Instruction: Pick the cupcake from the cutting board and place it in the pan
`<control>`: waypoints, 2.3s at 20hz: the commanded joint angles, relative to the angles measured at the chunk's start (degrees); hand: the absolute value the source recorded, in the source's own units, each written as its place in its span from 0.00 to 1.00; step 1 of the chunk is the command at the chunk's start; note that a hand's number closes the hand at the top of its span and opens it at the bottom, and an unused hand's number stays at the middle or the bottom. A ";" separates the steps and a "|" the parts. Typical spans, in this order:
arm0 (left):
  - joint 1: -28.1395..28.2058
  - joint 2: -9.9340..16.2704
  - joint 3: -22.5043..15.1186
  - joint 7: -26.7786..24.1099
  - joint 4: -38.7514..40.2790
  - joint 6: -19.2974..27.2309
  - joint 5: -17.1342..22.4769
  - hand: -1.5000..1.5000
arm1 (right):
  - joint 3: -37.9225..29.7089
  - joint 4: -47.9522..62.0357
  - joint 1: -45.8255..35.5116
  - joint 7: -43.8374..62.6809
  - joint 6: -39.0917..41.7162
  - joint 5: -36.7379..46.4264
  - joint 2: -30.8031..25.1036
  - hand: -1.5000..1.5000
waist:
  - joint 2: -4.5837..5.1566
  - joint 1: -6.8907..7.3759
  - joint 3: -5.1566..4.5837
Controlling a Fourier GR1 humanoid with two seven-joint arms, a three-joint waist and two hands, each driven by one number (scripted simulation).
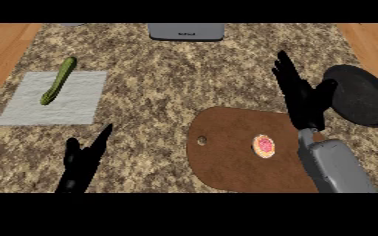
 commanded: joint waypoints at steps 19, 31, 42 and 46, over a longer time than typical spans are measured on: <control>18.38 3.93 2.60 -0.70 -25.28 -5.56 7.03 0.50 | 28.20 -9.68 -17.65 -19.26 22.31 33.39 -20.00 0.00 | -0.92 -3.04 0.29; 20.78 4.54 5.73 -0.81 -25.09 -7.08 7.60 0.50 | 45.62 -9.89 -25.72 -6.16 37.65 57.08 -29.42 0.00 | -1.89 -5.60 -0.17; 20.68 2.53 7.98 -2.49 -24.78 -7.91 7.93 0.50 | 54.00 -10.98 -24.35 5.92 47.20 65.09 -25.39 0.00 | -1.12 -7.44 0.59; 20.67 1.79 7.97 -2.98 -24.54 -8.08 6.96 0.50 | 55.31 -11.68 -23.20 10.54 48.04 67.00 -21.94 0.00 | -1.05 -7.86 0.73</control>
